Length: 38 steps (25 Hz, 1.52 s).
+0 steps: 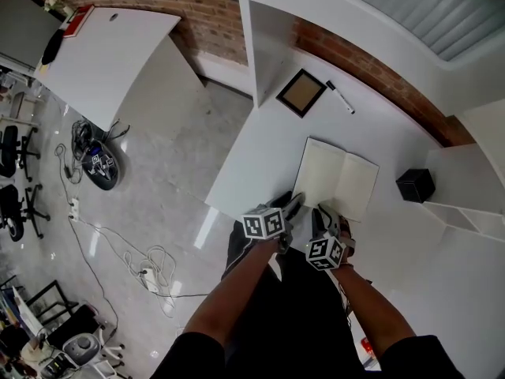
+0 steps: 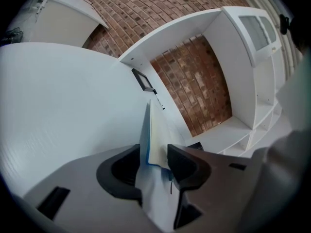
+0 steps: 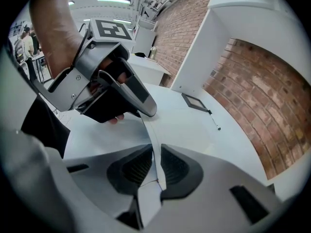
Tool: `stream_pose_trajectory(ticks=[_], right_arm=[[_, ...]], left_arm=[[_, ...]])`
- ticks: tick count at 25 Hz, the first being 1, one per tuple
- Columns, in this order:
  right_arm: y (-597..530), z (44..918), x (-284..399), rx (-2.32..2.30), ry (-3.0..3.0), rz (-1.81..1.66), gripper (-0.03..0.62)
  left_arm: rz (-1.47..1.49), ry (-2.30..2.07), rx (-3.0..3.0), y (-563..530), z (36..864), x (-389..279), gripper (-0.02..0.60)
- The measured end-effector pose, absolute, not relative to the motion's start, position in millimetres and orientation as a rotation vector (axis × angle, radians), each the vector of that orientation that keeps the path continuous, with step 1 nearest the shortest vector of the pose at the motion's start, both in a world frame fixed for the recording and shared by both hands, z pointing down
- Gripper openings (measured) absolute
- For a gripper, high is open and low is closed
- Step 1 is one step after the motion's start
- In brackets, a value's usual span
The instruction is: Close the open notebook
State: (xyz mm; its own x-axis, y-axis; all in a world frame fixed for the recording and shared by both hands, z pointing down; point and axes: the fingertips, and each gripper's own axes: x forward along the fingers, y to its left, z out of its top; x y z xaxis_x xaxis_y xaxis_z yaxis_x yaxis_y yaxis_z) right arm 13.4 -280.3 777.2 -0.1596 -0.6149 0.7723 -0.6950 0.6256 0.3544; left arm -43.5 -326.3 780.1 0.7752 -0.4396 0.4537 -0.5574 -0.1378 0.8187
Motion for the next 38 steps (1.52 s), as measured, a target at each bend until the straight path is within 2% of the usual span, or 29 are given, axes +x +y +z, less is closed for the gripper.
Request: stream_pose_trajectory(ticks=[4,16,25,28,30,34,38], right_arm=[[-279,780,16,1.056,-1.846,0.112,0.049],[-275,782,16,1.103,-1.83,0.188,0.052],[-273,751,10,1.326,-1.861,0.406,0.063],[-262,734,26,1.493,-1.861,0.528,0.012],[-254,720,40,1.59,-1.867,0.604,0.0],[-238,701,76,1.733,-1.877,0.712,0.0],[-223,684,112,1.795,-1.912,0.681,0.0]], left_arm=[[0.097,-0.735,1.752,-326,783,-37,0.158],[0.111,-0.619,1.768,-318,764,-37,0.054],[0.227,-0.582,1.81,-329,749,-40,0.035],[0.268,-0.576,1.864,-330,737,-30,0.034],[0.295,-0.573,1.904,-327,727,-23,0.034],[0.311,-0.58,1.969,-321,709,-4,0.032],[0.313,-0.628,2.01,-308,699,16,0.032]])
